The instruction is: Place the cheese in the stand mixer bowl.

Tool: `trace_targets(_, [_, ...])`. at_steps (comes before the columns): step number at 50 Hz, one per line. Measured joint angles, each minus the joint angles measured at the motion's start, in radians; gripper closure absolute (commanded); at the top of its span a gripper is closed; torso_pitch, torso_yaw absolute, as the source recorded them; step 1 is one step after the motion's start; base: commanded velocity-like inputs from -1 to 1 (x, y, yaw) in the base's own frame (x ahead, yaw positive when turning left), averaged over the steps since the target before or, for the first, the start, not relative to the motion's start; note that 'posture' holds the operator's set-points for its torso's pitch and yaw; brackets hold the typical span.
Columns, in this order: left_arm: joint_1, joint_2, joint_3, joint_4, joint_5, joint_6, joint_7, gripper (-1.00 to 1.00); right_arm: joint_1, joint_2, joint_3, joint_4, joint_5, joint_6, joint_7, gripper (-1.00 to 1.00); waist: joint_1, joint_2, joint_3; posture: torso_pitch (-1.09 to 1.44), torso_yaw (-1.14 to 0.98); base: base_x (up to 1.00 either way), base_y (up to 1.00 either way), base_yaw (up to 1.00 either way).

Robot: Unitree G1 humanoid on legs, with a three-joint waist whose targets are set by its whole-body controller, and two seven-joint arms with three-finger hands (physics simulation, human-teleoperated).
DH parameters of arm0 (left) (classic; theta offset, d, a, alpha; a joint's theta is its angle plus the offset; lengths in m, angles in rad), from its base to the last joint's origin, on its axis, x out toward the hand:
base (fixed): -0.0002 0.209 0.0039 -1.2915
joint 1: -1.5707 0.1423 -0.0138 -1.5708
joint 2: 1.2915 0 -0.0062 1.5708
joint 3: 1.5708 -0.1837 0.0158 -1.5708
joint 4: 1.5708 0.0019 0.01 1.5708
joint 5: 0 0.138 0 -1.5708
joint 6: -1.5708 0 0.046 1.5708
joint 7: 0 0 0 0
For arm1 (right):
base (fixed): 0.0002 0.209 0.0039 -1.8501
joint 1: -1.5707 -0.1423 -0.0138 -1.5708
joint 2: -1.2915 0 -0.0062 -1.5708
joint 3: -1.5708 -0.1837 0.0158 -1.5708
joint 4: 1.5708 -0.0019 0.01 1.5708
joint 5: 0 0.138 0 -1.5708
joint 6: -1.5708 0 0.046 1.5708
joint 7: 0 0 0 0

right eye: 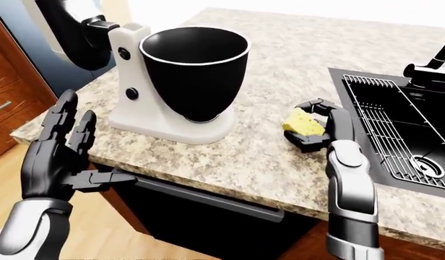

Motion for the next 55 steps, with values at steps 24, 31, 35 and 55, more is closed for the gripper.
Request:
trace_targets(24, [-0.006,0.006,0.010,-0.026,-0.016,0.024,0.003,-1.00,-0.139,-0.042,0.041,-0.280,-0.070,0.287,0.077,1.00,0.008,0.019,0.029,0.00,0.00,0.00,0.00,0.00])
trace_targets(31, [-0.017,0.012,0.020,-0.026,-0.024,0.034,0.006,-1.00,-0.209,-0.070,0.050,-0.274,-0.083,0.344,0.096,1.00,0.004,0.025,0.033,0.00,0.00,0.00,0.00,0.00])
trace_targets(35, [-0.023,0.016,0.027,-0.027,-0.032,0.041,0.007,-1.00,-0.245,-0.086,0.055,-0.273,-0.089,0.367,0.104,1.00,0.003,0.028,0.035,0.00,0.00,0.00,0.00,0.00])
trace_targets(55, [-0.005,0.014,0.027,-0.026,-0.034,0.028,0.004,-1.00,-0.391,-0.146,0.088,-0.216,-0.151,0.421,0.171,1.00,-0.002,0.038,0.039,0.00,0.00,0.00,0.00,0.00])
